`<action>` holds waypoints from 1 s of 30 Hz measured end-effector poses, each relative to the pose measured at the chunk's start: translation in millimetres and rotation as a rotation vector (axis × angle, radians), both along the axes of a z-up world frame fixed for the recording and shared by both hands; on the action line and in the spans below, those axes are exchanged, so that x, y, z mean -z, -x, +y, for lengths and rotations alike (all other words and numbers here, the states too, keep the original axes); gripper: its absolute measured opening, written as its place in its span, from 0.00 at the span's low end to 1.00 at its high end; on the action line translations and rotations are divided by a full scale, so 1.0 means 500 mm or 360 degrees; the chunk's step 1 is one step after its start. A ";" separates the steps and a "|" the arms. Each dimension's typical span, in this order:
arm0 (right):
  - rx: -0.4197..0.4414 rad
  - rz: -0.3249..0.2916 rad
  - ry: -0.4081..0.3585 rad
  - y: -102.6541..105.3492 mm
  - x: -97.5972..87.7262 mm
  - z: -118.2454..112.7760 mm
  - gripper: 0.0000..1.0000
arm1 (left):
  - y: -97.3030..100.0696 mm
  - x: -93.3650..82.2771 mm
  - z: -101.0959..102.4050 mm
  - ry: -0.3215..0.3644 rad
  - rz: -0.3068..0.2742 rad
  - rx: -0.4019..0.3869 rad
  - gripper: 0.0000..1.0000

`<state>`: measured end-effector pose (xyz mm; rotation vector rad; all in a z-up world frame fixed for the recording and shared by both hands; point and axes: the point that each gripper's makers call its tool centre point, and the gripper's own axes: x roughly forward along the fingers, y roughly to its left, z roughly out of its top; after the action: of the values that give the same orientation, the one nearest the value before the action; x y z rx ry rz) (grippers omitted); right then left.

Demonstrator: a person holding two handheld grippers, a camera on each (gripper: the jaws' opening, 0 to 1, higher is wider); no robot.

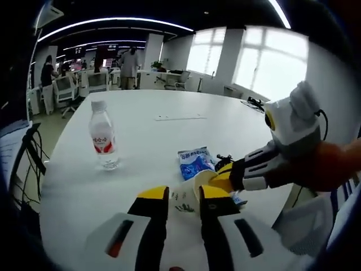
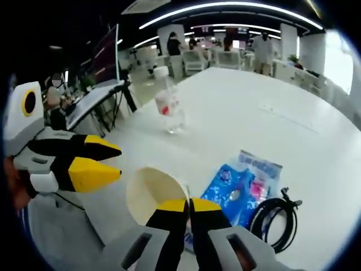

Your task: Arrange the tabletop items into an orderly group along one side of the table until the central work area is clear of visible clutter.

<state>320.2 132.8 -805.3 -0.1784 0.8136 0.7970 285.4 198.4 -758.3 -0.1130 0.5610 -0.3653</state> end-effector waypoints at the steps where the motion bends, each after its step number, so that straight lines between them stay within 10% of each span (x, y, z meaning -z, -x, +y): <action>1: 0.0000 0.0002 -0.0002 -0.002 0.000 0.001 0.00 | 0.001 -0.001 0.004 0.0000 -0.0002 0.0005 0.22; 30: 0.0014 0.0073 -0.0033 -0.097 -0.008 0.083 0.00 | 0.063 -0.006 0.124 -0.0014 -0.0016 0.0040 0.54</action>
<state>368.8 174.1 -801.2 -0.1386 0.8486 0.8032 253.8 260.6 -755.5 -0.0958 0.5547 -0.3879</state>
